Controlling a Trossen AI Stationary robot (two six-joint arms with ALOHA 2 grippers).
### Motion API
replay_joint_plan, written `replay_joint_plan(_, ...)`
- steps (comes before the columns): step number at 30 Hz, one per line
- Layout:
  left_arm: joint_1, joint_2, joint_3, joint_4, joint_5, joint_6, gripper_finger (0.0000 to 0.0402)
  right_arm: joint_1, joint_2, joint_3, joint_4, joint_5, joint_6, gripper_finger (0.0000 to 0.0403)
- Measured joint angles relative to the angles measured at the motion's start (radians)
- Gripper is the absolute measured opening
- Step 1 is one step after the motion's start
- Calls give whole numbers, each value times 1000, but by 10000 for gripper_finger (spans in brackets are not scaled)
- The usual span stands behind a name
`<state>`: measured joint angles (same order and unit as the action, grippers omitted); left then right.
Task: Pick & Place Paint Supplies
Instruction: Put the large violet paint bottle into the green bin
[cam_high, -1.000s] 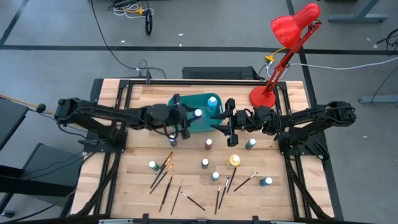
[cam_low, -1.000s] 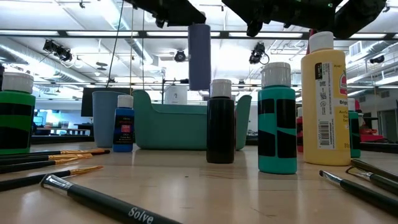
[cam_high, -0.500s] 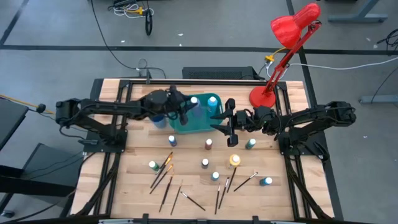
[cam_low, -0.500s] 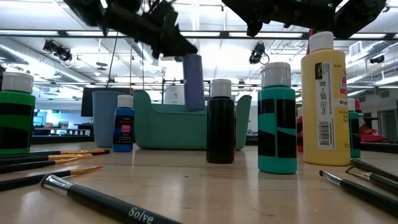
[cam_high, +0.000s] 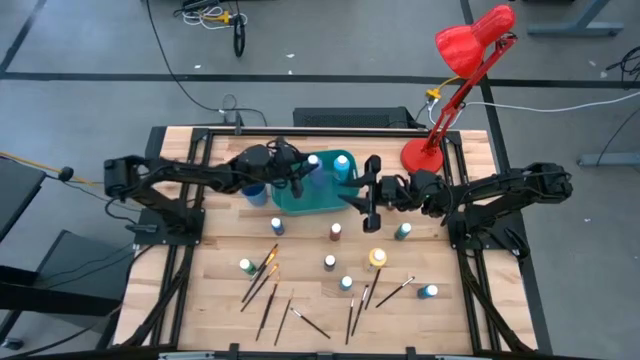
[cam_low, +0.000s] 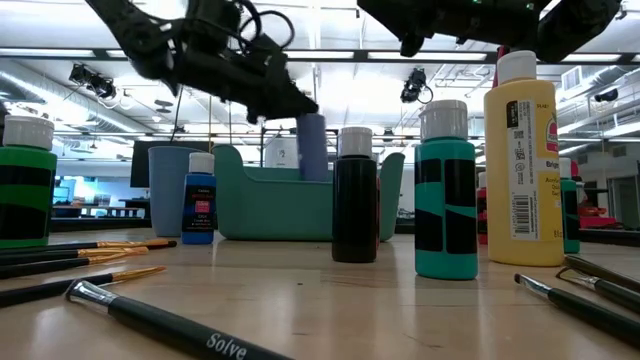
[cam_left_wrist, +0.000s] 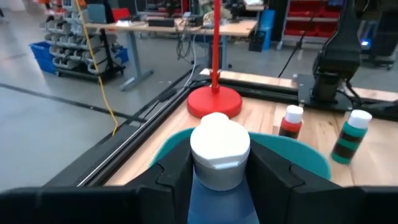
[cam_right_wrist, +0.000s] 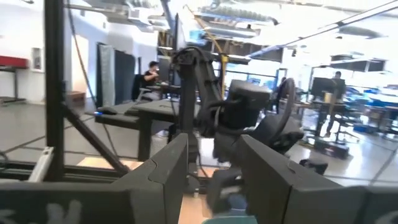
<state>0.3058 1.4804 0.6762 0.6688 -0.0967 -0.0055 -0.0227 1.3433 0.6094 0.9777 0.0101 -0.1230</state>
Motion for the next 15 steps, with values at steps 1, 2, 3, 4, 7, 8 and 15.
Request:
replay_joint_plan(1, 3, 26, 1, 21, -11, -1, 136, 0, 0, 0, -1, 7, 0, 149)
replay_joint_plan(2, 6, 49, 0, 38, -24, -1, 137, 0, 0, 0, -2, 7, 0, 149)
replay_joint_plan(3, 10, 70, 0, 53, -35, 2, 137, 0, 0, 0, -5, 8, 0, 149)
replay_joint_plan(4, 18, 88, 0, 60, -40, 4, 136, 0, 0, 0, -7, 8, 0, 149)
replay_joint_plan(7, 35, 138, 0, 89, -42, -20, 131, 0, 0, 0, -7, 8, 0, 149)
replay_joint_plan(8, 40, 153, 0, 101, -43, -29, 130, 0, 0, 0, -7, 8, 0, 149)
replay_joint_plan(15, 58, 250, 18, 222, -25, -14, 137, 0, 0, 0, -7, 8, 0, 149)
